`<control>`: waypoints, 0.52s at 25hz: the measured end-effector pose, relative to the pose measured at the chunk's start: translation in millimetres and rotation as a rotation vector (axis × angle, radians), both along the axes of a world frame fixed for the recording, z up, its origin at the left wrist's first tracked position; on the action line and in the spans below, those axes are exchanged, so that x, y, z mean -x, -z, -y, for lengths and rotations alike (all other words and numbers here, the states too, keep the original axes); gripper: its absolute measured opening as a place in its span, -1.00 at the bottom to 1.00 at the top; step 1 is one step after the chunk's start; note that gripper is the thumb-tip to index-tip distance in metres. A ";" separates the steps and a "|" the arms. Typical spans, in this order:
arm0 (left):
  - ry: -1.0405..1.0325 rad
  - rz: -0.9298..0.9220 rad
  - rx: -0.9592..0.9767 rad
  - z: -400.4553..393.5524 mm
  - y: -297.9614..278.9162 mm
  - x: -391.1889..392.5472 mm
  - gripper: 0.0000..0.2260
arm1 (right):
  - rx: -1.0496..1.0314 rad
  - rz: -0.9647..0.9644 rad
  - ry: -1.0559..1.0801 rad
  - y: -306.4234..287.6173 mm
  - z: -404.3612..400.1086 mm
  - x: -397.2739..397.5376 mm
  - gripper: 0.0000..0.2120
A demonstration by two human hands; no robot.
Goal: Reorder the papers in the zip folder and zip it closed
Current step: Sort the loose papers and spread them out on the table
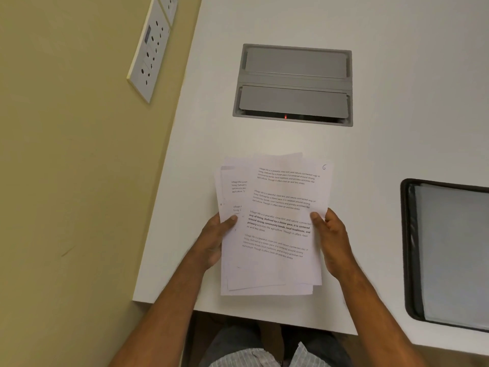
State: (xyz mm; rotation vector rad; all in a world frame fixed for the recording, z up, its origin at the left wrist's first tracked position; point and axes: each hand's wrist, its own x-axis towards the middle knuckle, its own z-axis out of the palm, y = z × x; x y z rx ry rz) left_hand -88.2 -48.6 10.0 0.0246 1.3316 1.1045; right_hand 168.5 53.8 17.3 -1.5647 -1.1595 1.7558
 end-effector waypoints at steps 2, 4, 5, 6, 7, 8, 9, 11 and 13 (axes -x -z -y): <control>0.008 -0.021 -0.025 -0.6 1.2 -1.4 -0.66 | 0.008 -0.019 -0.010 -2.4 -5.6 -2.1 -0.75; -0.022 -0.051 -0.046 -3.9 0.0 -3.8 -0.67 | -0.001 0.008 0.009 -3.5 -8.8 -2.8 -0.69; -0.041 -0.056 -0.053 -5.8 -1.4 -4.9 -0.68 | -0.012 0.031 0.024 -4.3 -9.5 -3.1 -0.66; -0.058 -0.059 -0.059 -8.2 -3.8 -6.1 -0.68 | -0.022 0.050 0.037 -3.5 -10.5 -4.8 -0.65; -0.072 -0.055 -0.062 -10.0 -6.7 -6.8 -0.69 | -0.023 0.058 0.046 -1.9 -11.1 -7.1 -0.68; -0.082 -0.045 -0.065 -11.9 -9.6 -7.3 -0.70 | -0.019 0.048 0.050 -0.6 -12.0 -9.8 -0.72; -0.092 -0.031 -0.068 -13.9 -12.2 -7.9 -0.71 | 0.002 0.021 0.053 0.7 -13.6 -13.8 -0.77; -0.097 -0.022 -0.078 -17.2 -16.7 -10.2 -0.70 | 0.057 -0.046 0.026 0.8 -17.9 -22.6 -0.79; -0.081 -0.050 -0.100 -19.8 -19.7 -13.6 -0.71 | 0.092 -0.093 -0.047 -3.4 -20.7 -28.1 -0.74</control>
